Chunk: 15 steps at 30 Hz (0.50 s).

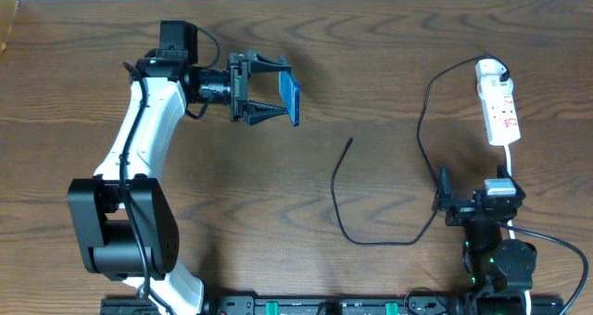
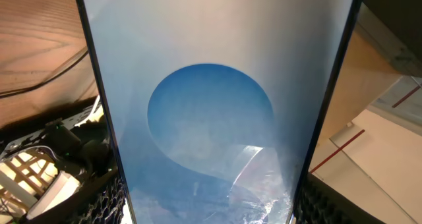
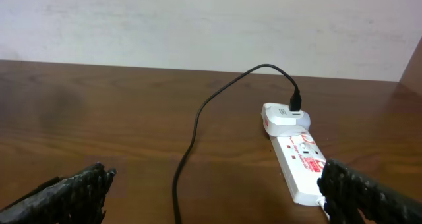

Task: Plug charger to phone and switch on socket

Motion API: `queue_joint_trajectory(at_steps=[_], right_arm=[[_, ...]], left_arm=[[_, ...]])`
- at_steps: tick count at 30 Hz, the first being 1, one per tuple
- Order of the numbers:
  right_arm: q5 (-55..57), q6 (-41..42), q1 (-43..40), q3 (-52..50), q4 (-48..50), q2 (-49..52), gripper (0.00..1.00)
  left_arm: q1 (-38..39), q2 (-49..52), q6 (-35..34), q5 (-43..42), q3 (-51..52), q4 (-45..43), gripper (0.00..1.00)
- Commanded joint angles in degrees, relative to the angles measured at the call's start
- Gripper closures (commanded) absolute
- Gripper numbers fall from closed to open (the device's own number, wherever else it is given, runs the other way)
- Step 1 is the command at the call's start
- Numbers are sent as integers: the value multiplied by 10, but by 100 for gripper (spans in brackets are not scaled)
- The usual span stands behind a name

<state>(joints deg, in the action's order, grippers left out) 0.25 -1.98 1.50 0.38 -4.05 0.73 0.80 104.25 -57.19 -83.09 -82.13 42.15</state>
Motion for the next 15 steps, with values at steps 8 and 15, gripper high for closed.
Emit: queue_joint_trajectory(at_steps=[8,15], right_arm=[[5,-7,-3,-1,-2,-2,1],[5,-7,-3,-1,-2,-2,1]], left_arm=[[-1,-15,-63,-33,-14,-1,93],[-1,-15,-81,-40,-14,0,92]])
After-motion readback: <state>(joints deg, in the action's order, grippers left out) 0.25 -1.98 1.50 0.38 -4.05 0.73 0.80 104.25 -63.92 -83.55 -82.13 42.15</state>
